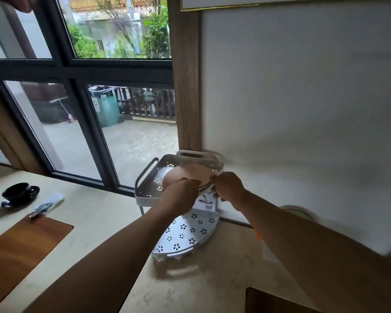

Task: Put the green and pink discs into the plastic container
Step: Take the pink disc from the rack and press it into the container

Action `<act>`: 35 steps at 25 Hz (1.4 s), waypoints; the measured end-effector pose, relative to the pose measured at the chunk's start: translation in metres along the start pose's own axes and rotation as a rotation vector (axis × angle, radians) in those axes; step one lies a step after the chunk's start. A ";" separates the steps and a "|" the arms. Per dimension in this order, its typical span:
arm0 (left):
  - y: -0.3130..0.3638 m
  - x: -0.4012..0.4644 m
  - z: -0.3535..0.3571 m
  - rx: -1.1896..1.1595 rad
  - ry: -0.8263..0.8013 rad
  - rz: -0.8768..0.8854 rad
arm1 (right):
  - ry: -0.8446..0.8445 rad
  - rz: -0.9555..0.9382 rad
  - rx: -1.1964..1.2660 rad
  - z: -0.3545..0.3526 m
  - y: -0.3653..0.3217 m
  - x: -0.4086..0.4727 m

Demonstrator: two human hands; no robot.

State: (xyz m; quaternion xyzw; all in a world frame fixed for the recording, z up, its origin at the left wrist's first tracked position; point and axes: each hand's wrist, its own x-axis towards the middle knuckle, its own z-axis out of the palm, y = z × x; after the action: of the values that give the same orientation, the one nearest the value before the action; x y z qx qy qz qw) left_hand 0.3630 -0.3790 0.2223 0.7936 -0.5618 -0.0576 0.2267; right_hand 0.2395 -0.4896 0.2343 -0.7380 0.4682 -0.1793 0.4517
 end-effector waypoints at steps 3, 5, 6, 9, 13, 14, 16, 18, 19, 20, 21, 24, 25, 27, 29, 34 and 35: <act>0.001 -0.001 -0.002 0.008 0.033 0.012 | 0.036 -0.146 0.035 0.002 -0.008 -0.003; 0.003 -0.002 -0.008 -0.008 0.056 0.038 | 0.045 -0.228 0.092 0.000 -0.017 -0.010; 0.006 -0.004 -0.013 -0.042 0.077 0.052 | 0.043 -0.253 0.127 -0.002 -0.023 -0.014; 0.021 -0.013 -0.035 -0.244 0.130 0.087 | 0.041 -0.242 0.344 -0.011 -0.043 -0.024; 0.046 -0.019 -0.061 -0.455 0.150 0.098 | 0.017 -0.218 0.591 -0.035 -0.063 -0.040; 0.052 -0.018 -0.065 -0.479 0.186 0.083 | 0.016 -0.232 0.610 -0.044 -0.065 -0.045; 0.063 -0.017 -0.071 -0.462 0.262 0.065 | 0.028 -0.253 0.641 -0.066 -0.067 -0.054; 0.078 -0.014 -0.072 -0.405 0.282 0.073 | 0.094 -0.285 0.600 -0.091 -0.064 -0.065; 0.086 -0.012 -0.072 -0.381 0.296 0.075 | 0.137 -0.319 0.517 -0.103 -0.061 -0.068; 0.093 -0.009 -0.069 -0.377 0.311 0.069 | 0.165 -0.353 0.411 -0.114 -0.056 -0.072; 0.102 -0.008 -0.067 -0.396 0.316 0.061 | 0.172 -0.376 0.316 -0.127 -0.051 -0.077; 0.126 -0.003 -0.054 -0.455 0.232 0.097 | 0.085 -0.384 0.205 -0.164 -0.028 -0.089; 0.133 -0.001 -0.049 -0.445 0.186 0.122 | 0.058 -0.404 0.127 -0.177 -0.019 -0.091; 0.145 0.002 -0.040 -0.405 0.104 0.146 | 0.020 -0.429 -0.087 -0.198 -0.001 -0.094; 0.156 0.005 -0.028 -0.328 0.041 0.178 | -0.007 -0.422 -0.211 -0.214 0.015 -0.095; 0.189 0.015 0.012 -0.206 -0.069 0.259 | 0.043 -0.407 -0.314 -0.246 0.058 -0.090; 0.195 0.019 0.019 -0.222 -0.048 0.248 | 0.069 -0.405 -0.325 -0.250 0.067 -0.087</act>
State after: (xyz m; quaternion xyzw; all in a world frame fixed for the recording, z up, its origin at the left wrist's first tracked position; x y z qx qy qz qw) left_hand 0.1946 -0.4540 0.2909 0.6867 -0.6507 -0.1100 0.3047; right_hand -0.0109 -0.5500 0.3239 -0.8730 0.3487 -0.2134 0.2658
